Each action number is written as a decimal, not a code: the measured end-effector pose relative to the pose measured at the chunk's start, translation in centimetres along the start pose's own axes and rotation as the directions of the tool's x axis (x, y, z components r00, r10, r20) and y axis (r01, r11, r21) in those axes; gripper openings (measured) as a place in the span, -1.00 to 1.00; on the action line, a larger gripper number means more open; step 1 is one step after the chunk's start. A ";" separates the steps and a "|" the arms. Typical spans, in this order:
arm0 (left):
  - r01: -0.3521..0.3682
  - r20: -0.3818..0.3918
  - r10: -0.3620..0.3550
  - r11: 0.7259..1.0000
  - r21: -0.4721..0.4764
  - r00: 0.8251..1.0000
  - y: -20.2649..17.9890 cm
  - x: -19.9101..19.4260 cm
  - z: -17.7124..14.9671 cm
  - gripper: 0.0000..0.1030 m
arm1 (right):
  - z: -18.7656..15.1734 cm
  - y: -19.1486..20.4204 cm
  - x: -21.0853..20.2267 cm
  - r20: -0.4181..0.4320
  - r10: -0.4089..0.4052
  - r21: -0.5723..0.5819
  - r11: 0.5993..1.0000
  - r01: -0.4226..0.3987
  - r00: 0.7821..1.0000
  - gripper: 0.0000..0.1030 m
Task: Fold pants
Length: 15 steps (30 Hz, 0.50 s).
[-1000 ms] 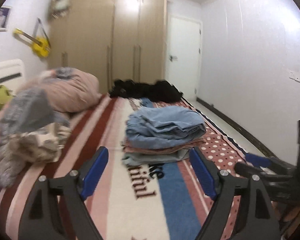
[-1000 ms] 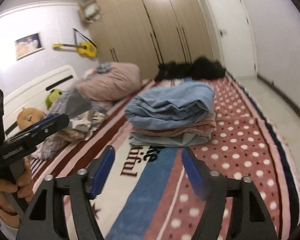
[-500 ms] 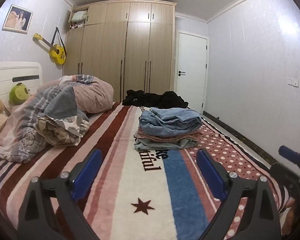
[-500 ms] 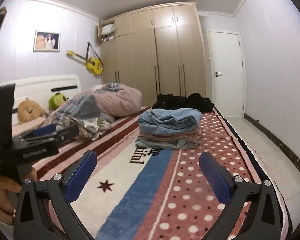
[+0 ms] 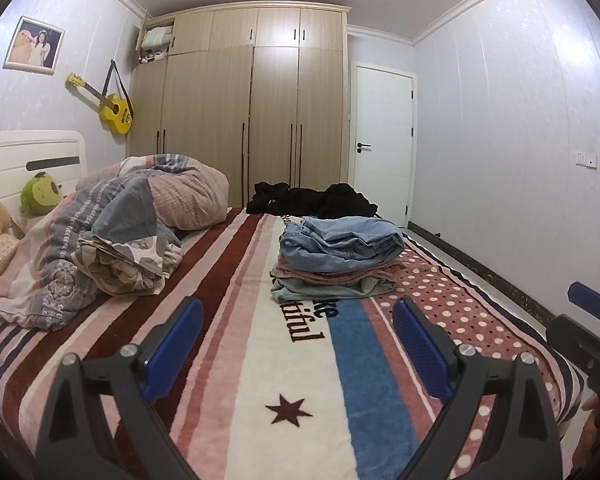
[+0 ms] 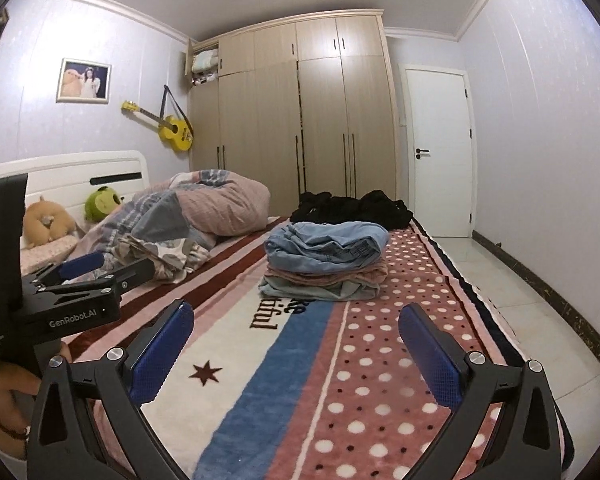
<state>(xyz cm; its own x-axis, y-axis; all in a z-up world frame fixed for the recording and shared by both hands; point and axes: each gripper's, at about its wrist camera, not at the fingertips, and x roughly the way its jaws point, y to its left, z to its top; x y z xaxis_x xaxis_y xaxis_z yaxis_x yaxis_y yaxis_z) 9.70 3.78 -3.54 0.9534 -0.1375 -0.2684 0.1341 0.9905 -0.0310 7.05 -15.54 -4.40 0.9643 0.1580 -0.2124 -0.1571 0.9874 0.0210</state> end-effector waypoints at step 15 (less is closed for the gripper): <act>-0.005 0.008 0.005 1.000 0.016 1.000 -0.5 -0.2 0.0 0.84 | 0.0 0.4 0.1 -0.002 0.002 0.002 1.000 -0.002 1.000 0.99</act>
<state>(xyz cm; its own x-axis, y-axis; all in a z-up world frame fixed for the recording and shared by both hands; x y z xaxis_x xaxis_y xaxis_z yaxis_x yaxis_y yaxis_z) 9.47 3.33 -3.50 0.9562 -0.1325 -0.2609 0.1334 0.9910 -0.0141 7.08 -15.14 -4.44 0.9637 0.1596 -0.2141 -0.1583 0.9871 0.0235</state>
